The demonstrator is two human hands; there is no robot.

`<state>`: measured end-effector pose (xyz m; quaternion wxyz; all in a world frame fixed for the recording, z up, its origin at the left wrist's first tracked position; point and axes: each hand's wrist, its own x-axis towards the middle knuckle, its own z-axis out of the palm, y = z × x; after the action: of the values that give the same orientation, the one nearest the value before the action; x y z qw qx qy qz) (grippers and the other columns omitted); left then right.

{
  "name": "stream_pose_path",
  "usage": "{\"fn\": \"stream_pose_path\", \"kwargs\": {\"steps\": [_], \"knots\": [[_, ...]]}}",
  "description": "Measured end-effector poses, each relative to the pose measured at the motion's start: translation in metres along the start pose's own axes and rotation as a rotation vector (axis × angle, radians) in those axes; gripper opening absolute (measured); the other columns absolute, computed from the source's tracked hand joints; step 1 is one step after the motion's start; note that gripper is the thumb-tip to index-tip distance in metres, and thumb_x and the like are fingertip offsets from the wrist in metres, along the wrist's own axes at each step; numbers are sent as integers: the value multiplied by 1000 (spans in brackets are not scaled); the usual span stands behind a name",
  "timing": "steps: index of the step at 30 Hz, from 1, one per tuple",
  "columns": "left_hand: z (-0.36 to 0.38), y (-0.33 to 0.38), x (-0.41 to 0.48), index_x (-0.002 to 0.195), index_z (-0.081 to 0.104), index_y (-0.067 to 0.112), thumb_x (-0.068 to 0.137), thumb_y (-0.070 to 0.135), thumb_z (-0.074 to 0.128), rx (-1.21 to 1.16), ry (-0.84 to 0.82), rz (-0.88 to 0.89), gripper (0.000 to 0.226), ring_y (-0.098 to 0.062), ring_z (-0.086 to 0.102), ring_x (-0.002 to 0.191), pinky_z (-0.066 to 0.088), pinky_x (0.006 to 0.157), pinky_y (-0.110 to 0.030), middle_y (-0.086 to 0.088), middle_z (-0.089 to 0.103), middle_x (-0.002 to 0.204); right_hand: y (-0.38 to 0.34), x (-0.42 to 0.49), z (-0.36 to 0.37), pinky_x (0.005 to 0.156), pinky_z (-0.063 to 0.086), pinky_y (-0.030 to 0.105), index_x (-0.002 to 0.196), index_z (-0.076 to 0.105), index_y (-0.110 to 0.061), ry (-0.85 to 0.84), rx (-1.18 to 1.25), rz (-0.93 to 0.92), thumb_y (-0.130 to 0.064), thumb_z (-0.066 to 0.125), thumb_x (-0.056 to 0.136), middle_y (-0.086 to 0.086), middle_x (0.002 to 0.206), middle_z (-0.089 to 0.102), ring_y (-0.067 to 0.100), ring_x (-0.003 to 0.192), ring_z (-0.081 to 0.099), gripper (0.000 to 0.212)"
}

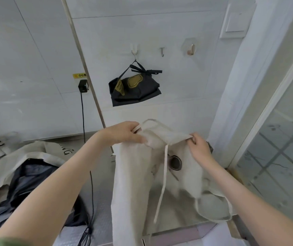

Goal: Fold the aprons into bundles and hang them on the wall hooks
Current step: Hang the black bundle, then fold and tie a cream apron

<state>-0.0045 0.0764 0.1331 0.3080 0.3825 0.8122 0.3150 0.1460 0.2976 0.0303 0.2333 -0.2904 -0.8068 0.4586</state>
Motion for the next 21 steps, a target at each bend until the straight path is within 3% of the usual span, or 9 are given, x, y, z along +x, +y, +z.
{"fn": "stream_pose_path", "kwargs": {"steps": [3,7,10,12,14,17,19,21], "knots": [[6,-12,7,79,48,10,84,22,68,190,9,-85,24,-13,46,60,36,53,-18,2,49,74,0,8,-15,61,30,28,98,54,-12,78,10,-40,-16,53,96,-1,85,55,19,82,49,4],[17,-16,17,71,47,11,88,26,61,262,76,-101,27,-13,39,59,27,54,-24,2,42,67,-8,19,-35,62,34,15,95,52,-18,36,6,-132,-8,60,90,-6,73,47,10,69,45,14],[23,-14,15,71,55,14,90,24,60,-61,65,-46,23,-8,47,59,32,58,-23,10,51,63,-12,31,-53,69,36,20,96,57,-22,26,-77,-190,1,58,88,-6,77,42,9,67,43,24],[27,-7,10,86,63,14,96,19,55,-367,16,10,13,-10,61,72,44,64,-21,7,65,79,-13,40,-62,82,37,29,96,61,-23,102,-109,-204,2,57,86,-8,81,46,11,77,47,28],[28,2,7,93,64,15,98,19,51,-560,-4,44,14,-12,65,79,50,68,-21,4,68,87,-13,47,-63,90,34,37,99,62,-20,224,-187,-181,-3,59,87,-7,87,50,17,95,48,21],[31,18,8,88,60,18,99,20,48,-718,59,33,16,-10,63,72,49,60,-19,5,66,78,-7,48,-58,87,33,38,103,55,-10,352,-279,-44,-19,64,87,5,100,52,25,103,46,20],[32,27,8,85,55,17,99,21,47,-776,99,22,17,-12,58,69,47,55,-20,4,61,73,-3,40,-47,78,36,35,97,52,-7,255,-174,46,-26,65,88,6,92,53,26,93,50,24],[33,29,9,88,54,16,99,23,47,-842,108,19,14,-14,57,70,46,57,-22,2,60,75,1,25,-30,65,37,32,83,52,-10,37,-139,134,-33,57,93,3,76,56,24,77,55,26]]}}
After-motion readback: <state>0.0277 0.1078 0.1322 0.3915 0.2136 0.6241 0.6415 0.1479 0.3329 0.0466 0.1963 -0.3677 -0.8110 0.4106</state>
